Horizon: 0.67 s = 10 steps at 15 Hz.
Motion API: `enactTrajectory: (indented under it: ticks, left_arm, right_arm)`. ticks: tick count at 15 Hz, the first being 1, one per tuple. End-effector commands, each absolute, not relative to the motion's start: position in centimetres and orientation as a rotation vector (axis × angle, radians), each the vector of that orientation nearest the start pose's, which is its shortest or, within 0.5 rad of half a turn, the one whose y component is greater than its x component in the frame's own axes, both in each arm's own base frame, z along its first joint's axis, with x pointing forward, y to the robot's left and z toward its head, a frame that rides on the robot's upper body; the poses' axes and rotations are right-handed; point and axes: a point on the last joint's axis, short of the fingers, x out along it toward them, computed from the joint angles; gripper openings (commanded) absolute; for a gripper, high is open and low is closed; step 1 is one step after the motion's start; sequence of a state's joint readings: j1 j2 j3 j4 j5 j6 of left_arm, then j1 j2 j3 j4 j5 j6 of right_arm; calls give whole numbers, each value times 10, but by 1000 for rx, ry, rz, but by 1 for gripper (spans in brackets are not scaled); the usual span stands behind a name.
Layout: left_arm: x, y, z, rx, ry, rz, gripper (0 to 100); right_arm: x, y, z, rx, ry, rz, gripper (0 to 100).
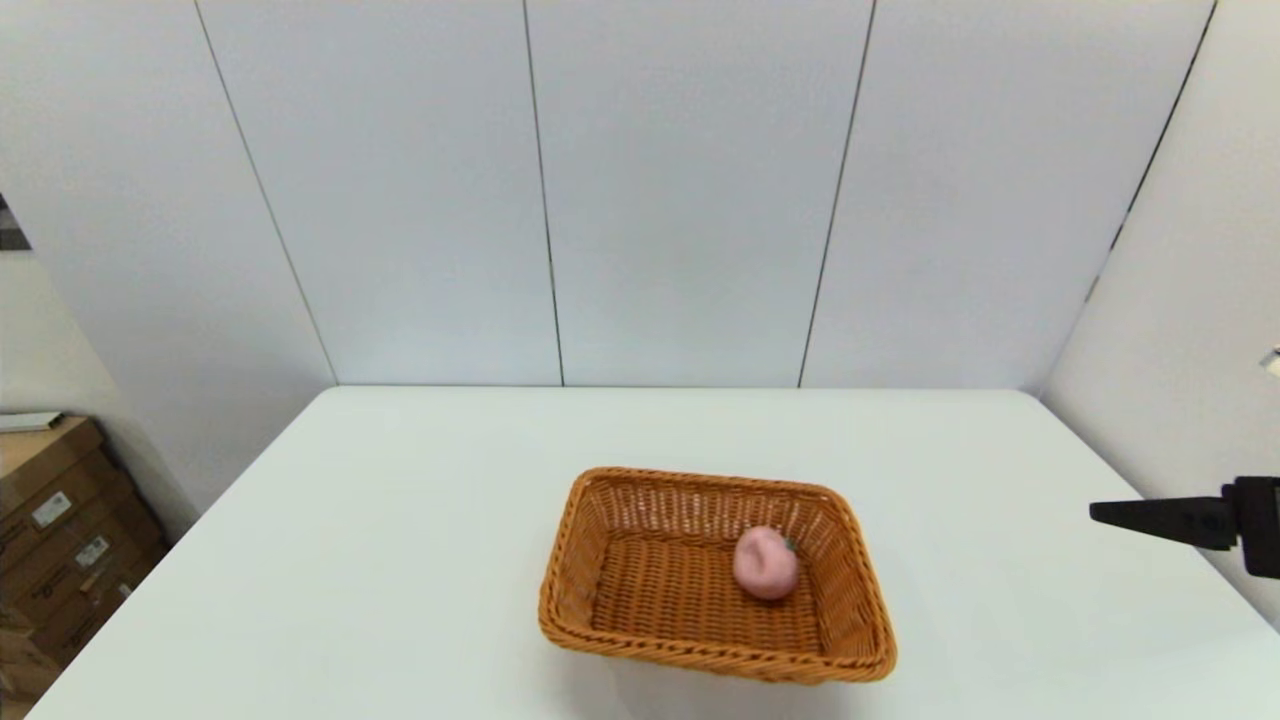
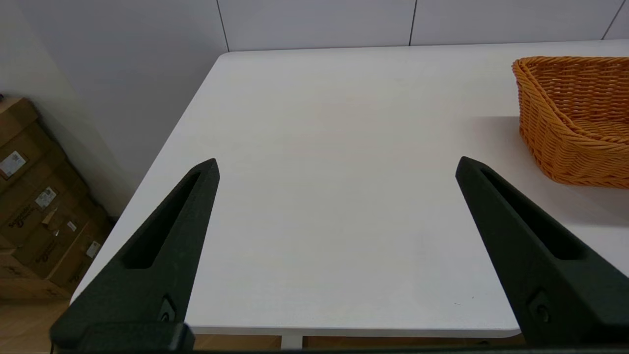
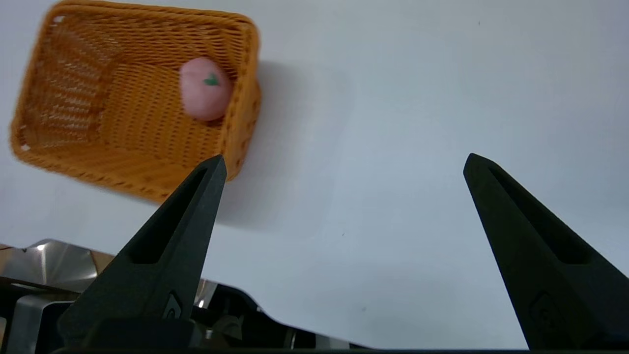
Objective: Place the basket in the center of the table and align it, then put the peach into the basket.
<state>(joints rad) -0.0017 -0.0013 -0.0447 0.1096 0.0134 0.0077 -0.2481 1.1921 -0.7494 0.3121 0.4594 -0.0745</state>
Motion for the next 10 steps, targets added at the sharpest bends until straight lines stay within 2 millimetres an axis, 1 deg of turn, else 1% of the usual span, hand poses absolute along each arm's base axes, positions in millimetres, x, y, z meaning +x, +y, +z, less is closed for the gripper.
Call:
enactTrajectory:
  ticks: [1,3,6,7,9,10]
  left_arm:
    - [-27,0,76,8,64,12,100]
    - [-27,0,76,8,64,12,100]
    - [-27,0,76,8,64,12,100]
    - [-27,0,76,8,64,12,100]
    - [-27,0,76,7,64,12,100]
    - [-27,0,77,8,63,12,100]
  right_arm:
    - [45,-1,187,116,481,200,100]
    - [13,4,159,80,415,147,100]
    - [-11,-2,127,58,292,55,100]
    - [-11,-3,121,49,288,31,100]
    - [-6,-3,116,61,224,27,100]
    - [-3,-2,109,56,203,32,100]
